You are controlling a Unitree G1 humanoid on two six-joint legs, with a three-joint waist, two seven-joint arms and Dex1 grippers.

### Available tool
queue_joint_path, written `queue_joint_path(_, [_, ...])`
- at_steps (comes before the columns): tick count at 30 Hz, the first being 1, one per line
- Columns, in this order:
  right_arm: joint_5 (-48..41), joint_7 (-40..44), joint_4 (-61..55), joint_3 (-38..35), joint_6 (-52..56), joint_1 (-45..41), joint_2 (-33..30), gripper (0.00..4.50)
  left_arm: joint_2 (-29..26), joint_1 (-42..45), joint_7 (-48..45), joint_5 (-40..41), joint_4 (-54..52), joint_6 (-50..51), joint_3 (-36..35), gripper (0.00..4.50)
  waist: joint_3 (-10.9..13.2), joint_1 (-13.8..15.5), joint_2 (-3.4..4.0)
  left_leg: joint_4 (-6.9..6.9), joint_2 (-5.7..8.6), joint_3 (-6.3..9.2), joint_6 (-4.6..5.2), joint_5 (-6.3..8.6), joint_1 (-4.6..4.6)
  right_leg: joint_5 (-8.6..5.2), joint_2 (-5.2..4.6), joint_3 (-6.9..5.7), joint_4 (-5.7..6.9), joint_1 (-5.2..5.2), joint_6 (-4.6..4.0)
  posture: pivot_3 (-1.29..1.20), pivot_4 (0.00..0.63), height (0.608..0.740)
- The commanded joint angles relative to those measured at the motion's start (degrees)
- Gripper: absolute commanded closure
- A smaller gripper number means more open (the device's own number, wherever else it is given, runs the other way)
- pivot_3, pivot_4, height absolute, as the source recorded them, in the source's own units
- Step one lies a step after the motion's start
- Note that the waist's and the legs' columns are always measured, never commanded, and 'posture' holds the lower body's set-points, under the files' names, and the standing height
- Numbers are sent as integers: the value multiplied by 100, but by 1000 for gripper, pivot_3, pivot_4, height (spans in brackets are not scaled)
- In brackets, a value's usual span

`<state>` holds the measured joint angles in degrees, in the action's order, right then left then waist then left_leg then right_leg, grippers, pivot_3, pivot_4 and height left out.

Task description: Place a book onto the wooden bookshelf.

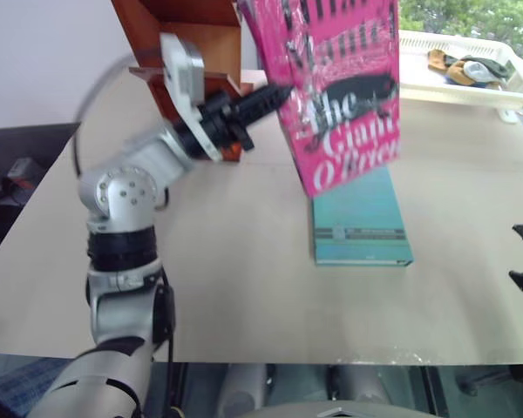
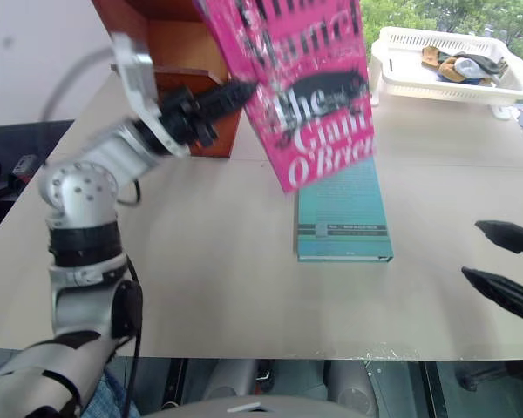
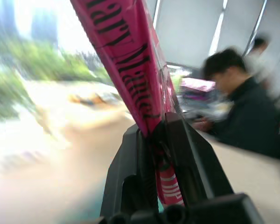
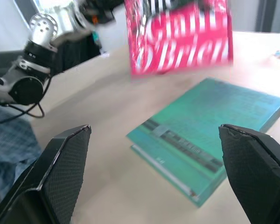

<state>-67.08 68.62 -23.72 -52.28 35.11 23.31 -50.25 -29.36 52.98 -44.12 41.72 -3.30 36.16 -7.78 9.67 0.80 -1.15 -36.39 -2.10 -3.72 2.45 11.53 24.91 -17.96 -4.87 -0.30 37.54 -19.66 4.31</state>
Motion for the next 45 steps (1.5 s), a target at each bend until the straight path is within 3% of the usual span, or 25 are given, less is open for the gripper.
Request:
queue_joint_path(1, [-181, 35, 252, 59, 38, -443, -125, 0, -525, 509, -609, -1685, 293, -2081, 632, 4383, 2, 7, 2, 2, 3, -2, -2, -1, 3, 0, 3, 0, -4, -4, 0, 0, 150, 740])
queue_joint_path(3, [-131, 57, 374, 107, 62, -632, -131, 0, -754, 698, -687, -2456, 686, -3039, 891, 4383, 2, 12, 3, 3, 1, -4, -1, -1, 1, 0, 3, 1, -2, -4, 1, 0, 150, 740])
queue_joint_path(5, [-9, 122, 522, 185, 39, -777, -143, 0, -1339, 982, -501, -3893, 1343, -4652, 1353, 4383, 6, 11, -3, 3, 0, -6, 2, 1, 1, 0, 5, 2, -3, -4, 1, 0, 150, 740])
queue_joint_path(7, [46, 146, 616, 254, 26, -887, -116, 0, -1654, 1360, -43, -4579, 1899, -5606, 1328, 4383, 10, 7, -3, 4, 0, -11, 22, 13, 3, 0, 8, 5, -4, -7, 1, 0, 150, 740])
queue_joint_path(13, [205, 243, 701, 405, 2, -1005, -68, 0, -1857, 1799, 246, -5156, 2641, -6557, 1396, 4383, 28, 5, -23, 2, -8, -17, 24, 13, 7, 0, 0, 9, 4, -15, 6, 0, 150, 740])
queue_joint_path(19, [312, 330, 772, 447, 11, -1065, -45, 0, -1886, 2084, 85, -5199, 2947, -6560, 1381, 4383, 31, -9, -25, -5, -10, -16, 24, 13, 5, -1, 6, 8, 23, -18, 8, 0, 150, 740])
queue_joint_path(26, [496, 403, 886, 615, -78, -1163, 3, 0, -2244, 2183, -883, -5479, 3369, -6025, 1722, 4383, 31, -45, -22, -6, -10, -28, 23, 12, -4, -2, 18, 17, 32, -20, 8, 0, 150, 740])
queue_joint_path(31, [579, 419, 946, 744, -138, -1292, 60, 0, -2102, 2140, -1181, -5422, 3294, -5848, 1770, 4383, 32, 3, -23, -11, -14, -26, 23, 12, -1, -2, 19, 17, 32, -20, 8, 0, 150, 740])
queue_joint_path(38, [683, 500, 1031, 813, -172, -1330, 102, 0, -2497, 2820, -1460, -6095, 4046, -5856, 2051, 4383, 34, -32, -25, -13, -10, -30, 22, 11, 6, -2, 22, 19, 35, -31, 9, 0, 150, 740])
queue_joint_path(45, [801, 607, 1205, 968, -152, -1570, 32, 0, -2407, 3217, -1828, -6479, 4387, -5480, 2322, 4383, 33, -9, -23, -13, -12, -33, 23, 12, 5, -3, 24, 23, 42, -36, 9, 0, 150, 740])
